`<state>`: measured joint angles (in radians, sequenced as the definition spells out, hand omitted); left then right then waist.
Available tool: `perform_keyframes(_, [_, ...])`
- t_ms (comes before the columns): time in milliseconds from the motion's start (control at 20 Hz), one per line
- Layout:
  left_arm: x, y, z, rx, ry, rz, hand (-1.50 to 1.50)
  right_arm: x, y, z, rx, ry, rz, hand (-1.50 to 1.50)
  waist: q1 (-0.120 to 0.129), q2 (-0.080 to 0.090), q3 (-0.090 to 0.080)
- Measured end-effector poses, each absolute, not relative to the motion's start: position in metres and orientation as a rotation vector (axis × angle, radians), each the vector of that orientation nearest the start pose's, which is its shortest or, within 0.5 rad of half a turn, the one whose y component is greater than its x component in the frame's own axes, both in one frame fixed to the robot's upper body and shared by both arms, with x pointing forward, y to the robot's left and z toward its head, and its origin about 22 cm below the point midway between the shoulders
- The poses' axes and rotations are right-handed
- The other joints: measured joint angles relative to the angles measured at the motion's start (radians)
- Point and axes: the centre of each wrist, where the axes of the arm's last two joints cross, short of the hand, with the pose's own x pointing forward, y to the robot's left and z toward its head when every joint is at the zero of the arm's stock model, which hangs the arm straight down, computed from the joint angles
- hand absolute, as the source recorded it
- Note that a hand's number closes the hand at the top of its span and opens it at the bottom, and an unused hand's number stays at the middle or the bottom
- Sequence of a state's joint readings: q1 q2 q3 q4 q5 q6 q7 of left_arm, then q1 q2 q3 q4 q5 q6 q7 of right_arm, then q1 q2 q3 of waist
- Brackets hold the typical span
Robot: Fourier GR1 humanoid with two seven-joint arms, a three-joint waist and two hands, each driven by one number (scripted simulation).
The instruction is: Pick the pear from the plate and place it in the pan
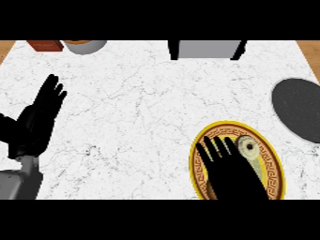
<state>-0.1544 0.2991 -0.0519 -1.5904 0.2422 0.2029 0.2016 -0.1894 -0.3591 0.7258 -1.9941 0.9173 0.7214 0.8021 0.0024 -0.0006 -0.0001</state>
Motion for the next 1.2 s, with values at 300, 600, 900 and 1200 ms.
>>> perform_keyframes(300, [0.279, 0.271, 0.061, 0.094, -1.523, 0.044, 0.0, 0.202, -0.127, 0.083, -0.892, -0.886, 1.684, -1.5, -0.001, 0.0, 0.0])
perform_keyframes(600, [0.27, 0.273, 0.06, 0.097, -1.521, 0.041, 0.0, 0.208, -0.139, 0.064, -0.879, -0.845, 1.689, -1.5, -0.001, 0.0, 0.0])
perform_keyframes(900, [0.277, 0.275, 0.059, 0.096, -1.519, 0.043, 0.0, 0.223, -0.132, 0.041, -0.866, -0.849, 1.689, -1.5, -0.001, 0.001, 0.0])
perform_keyframes(1200, [0.277, 0.272, 0.064, 0.104, -1.519, 0.036, 0.0, 0.232, -0.135, 0.034, -0.832, -0.871, 1.667, -1.5, -0.001, -0.001, -0.001])
